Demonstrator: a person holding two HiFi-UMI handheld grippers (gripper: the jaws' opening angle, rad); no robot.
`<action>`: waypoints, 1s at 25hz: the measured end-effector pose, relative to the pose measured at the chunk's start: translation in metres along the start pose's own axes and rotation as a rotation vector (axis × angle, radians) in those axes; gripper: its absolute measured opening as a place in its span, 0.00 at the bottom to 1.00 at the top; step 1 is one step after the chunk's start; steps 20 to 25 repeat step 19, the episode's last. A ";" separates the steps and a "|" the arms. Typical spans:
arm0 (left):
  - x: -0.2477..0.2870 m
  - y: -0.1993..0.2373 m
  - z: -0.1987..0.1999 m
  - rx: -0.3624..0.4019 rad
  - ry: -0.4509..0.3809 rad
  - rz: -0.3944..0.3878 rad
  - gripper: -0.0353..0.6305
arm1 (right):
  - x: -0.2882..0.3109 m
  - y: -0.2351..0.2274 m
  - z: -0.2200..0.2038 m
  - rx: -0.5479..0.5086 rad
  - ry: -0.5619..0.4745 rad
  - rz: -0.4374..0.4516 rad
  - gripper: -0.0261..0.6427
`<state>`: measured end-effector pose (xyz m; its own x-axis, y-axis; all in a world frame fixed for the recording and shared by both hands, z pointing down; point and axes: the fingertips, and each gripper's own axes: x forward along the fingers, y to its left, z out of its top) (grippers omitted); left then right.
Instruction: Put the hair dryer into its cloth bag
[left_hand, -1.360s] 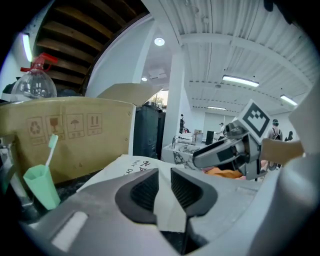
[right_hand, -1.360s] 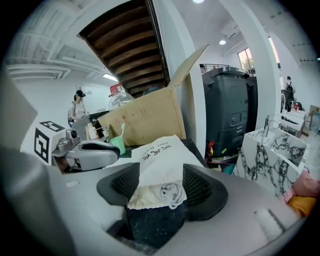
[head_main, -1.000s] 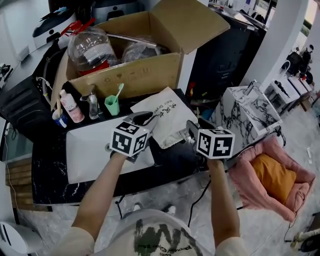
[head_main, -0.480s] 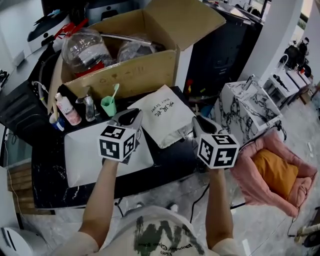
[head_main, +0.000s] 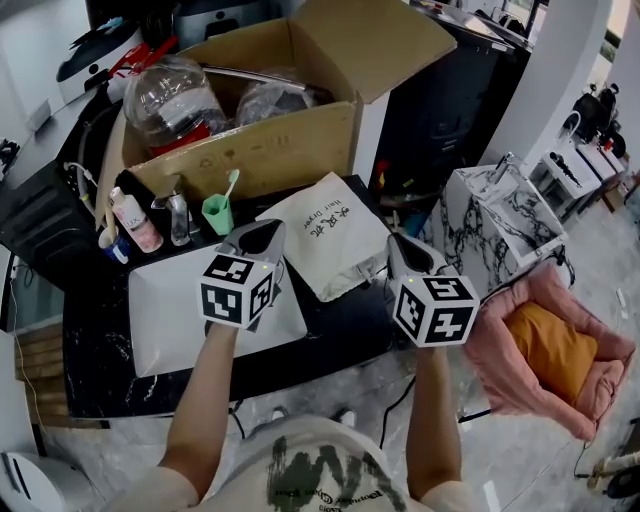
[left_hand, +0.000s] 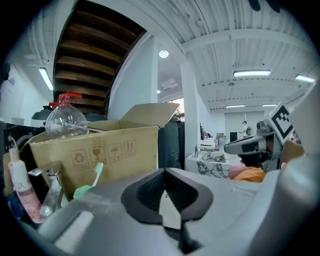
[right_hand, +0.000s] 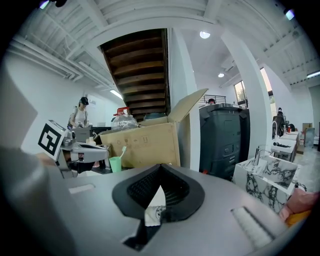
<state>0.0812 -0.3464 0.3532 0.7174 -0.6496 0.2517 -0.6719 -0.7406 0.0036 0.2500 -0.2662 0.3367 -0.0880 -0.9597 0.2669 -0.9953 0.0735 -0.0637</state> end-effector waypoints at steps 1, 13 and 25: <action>0.000 0.001 0.001 -0.007 -0.001 0.005 0.06 | 0.000 0.000 0.000 0.000 0.000 0.002 0.04; 0.004 -0.001 0.001 -0.025 0.007 0.012 0.06 | 0.004 -0.004 -0.001 0.003 0.001 0.019 0.04; 0.006 -0.001 -0.005 -0.032 0.022 0.013 0.06 | 0.005 -0.002 -0.004 -0.005 0.006 0.021 0.04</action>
